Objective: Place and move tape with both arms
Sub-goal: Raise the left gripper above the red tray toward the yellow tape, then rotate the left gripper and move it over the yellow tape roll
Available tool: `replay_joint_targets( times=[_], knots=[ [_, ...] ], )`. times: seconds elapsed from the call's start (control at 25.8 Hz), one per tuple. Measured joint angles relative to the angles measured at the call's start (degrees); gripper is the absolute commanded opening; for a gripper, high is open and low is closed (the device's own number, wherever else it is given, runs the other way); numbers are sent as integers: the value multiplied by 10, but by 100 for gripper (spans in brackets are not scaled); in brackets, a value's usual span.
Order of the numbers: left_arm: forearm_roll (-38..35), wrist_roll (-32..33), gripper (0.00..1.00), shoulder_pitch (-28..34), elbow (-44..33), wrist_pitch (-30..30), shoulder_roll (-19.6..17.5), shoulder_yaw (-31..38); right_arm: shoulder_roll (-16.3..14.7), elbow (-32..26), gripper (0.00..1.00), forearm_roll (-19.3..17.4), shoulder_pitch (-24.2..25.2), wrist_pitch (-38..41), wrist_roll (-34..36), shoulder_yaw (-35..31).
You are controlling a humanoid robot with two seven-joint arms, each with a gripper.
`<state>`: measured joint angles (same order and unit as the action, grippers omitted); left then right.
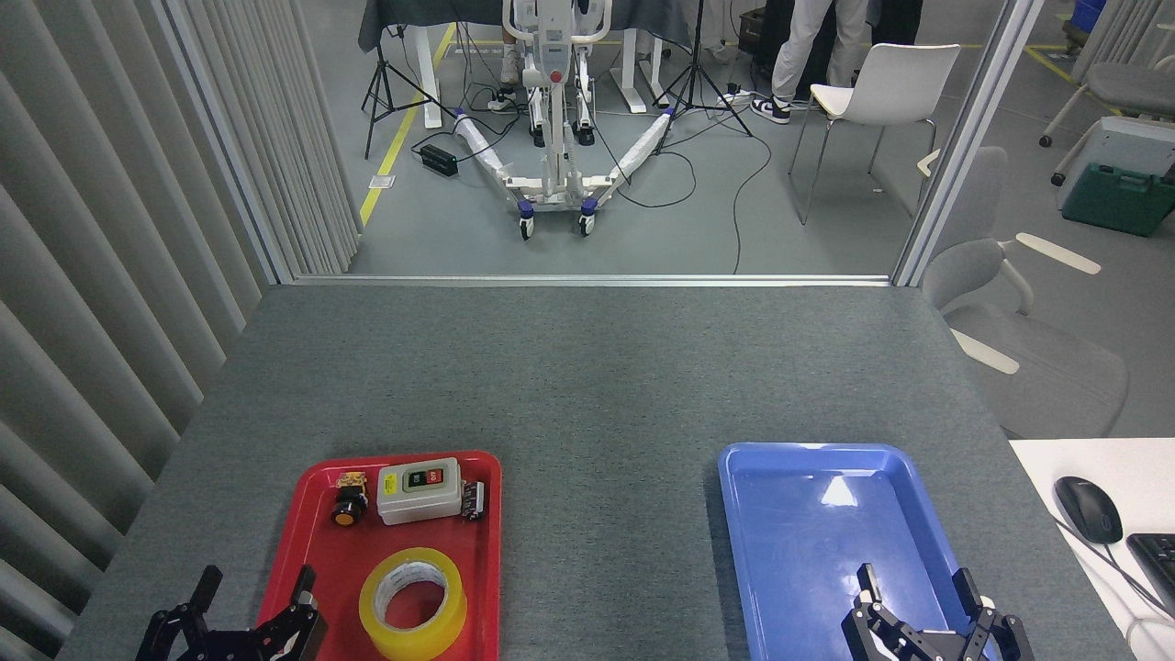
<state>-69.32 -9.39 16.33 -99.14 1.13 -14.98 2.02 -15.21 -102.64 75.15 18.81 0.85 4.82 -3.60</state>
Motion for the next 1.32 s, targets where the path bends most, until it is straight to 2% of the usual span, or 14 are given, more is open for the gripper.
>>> replay_joint_targets(
  times=[0.12,0.39,0.74,0.93,1.05,1.2,1.32],
  knots=[
    [5,-3,100,0,0,-2,0,0,0,0,100,0,0,3,0,0],
    [99,5,100,-12,1,-4,-9,0,-1,0,100,0,0,4,1,-1],
    [111,3,100,-19,0,2,-15,-1,-2,0,100,0,-1,-1,-5,-1],
    [115,10,100,-28,0,25,-34,-1,-2,0,100,-1,-2,-8,-6,-1],
    [116,44,100,-41,0,36,-43,-1,-2,0,100,-1,-3,-11,-6,-1],
    [120,137,100,-67,0,54,-50,-1,-1,0,100,-1,-3,-11,-7,0],
    [137,196,100,-89,1,67,-67,-1,0,0,100,0,-3,-11,-7,0]
  ],
)
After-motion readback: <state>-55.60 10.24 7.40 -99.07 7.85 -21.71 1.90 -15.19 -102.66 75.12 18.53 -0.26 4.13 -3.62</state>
